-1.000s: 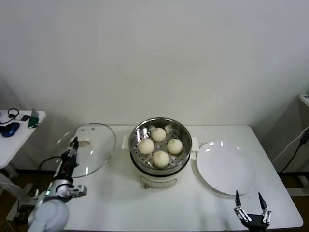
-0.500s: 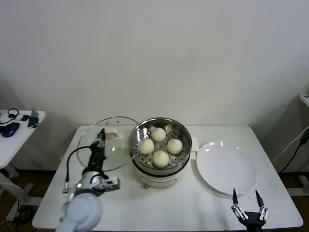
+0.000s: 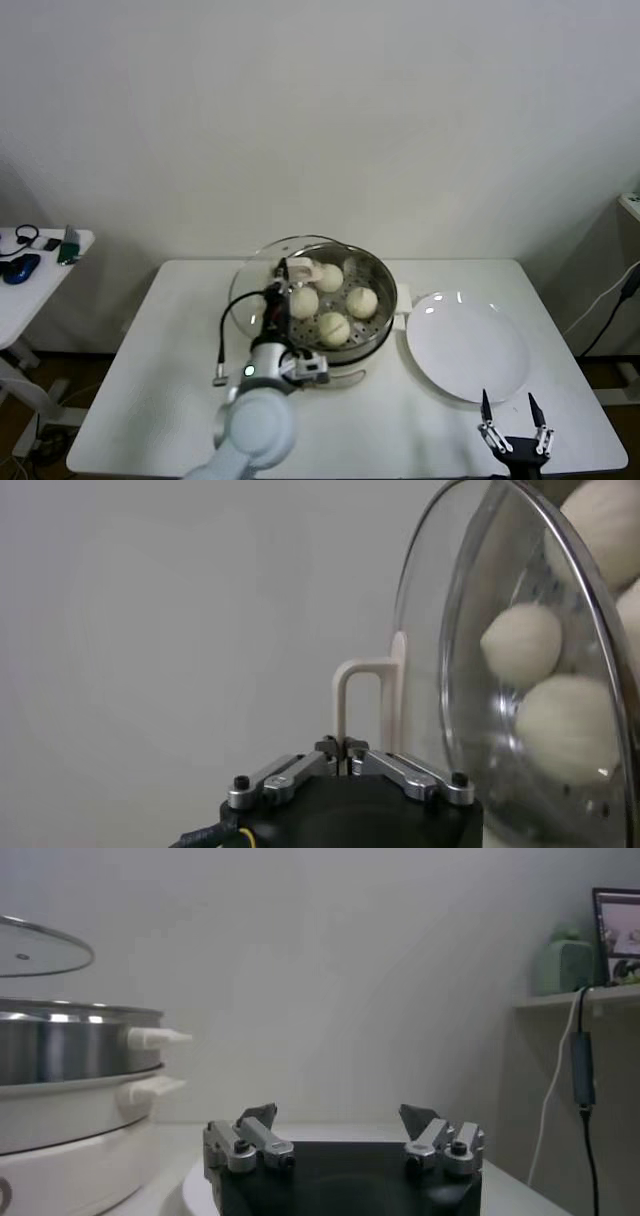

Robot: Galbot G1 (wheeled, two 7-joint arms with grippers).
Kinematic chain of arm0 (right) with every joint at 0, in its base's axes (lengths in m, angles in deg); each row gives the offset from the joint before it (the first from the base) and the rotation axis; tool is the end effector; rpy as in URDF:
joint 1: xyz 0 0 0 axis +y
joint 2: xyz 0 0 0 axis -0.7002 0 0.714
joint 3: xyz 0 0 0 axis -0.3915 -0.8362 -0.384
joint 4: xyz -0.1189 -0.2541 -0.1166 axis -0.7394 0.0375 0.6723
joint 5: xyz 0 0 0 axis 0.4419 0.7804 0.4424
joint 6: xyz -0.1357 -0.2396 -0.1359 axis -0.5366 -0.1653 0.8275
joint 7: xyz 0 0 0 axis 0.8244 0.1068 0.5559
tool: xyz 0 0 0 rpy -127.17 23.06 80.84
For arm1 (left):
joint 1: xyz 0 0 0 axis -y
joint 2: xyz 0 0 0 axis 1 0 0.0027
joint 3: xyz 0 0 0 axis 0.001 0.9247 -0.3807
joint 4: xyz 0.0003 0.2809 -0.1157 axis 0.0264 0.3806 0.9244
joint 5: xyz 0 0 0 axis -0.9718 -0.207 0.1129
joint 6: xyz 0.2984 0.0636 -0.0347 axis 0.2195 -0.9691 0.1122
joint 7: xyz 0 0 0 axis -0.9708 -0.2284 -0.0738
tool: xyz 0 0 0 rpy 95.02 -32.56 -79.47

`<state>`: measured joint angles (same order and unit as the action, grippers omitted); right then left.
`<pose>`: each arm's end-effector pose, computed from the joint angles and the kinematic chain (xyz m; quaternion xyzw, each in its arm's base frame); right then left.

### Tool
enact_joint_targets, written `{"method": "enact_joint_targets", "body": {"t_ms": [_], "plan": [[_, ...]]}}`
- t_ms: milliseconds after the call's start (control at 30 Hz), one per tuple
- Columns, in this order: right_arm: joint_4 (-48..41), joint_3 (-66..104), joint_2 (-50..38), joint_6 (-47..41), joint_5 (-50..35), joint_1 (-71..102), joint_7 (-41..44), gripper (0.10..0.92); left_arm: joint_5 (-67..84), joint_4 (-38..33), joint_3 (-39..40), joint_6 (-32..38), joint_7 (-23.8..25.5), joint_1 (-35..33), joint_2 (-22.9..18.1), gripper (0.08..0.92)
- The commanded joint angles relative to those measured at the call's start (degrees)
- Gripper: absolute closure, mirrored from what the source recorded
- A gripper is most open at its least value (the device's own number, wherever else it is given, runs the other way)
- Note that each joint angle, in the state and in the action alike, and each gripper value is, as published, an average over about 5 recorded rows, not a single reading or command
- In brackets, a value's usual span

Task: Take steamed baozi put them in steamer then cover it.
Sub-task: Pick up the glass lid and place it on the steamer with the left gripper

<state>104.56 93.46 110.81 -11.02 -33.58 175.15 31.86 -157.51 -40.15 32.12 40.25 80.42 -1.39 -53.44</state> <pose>0.0709 -0.0930 -0.3788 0.0591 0.9979 -0.0135 0.0242 0.2240 -0.1072 -0.2038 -0.0026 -0.7525 -0.6586 0.0053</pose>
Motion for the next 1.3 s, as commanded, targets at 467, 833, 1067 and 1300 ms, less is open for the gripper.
{"method": "enact_joint_targets", "body": {"t_ms": [467, 833, 1067, 1300], "plan": [[-1.66, 0.0, -0.09, 1.62, -0.2, -0.04, -0.7, 0.203, -11.73, 11.49, 7.25, -1.11, 1.37, 3.83, -12.89, 0.869], [-1.79, -0.02, -0.29, 2.1, -0.64, -0.01, -0.71, 0.203, -13.34, 14.7, 5.25, -0.32, 0.59, 4.04, -12.54, 0.869], [-2.05, -0.06, -0.73, 2.19, -1.56, -0.12, -0.61, 0.203, -13.59, 15.53, 4.46, -0.13, 0.39, 4.34, -12.37, 0.869], [-2.57, -0.11, -0.51, 2.21, -1.54, -0.71, -0.48, 0.203, -13.56, 15.67, 4.13, -0.03, 0.48, 3.72, -12.13, 0.869]]}}
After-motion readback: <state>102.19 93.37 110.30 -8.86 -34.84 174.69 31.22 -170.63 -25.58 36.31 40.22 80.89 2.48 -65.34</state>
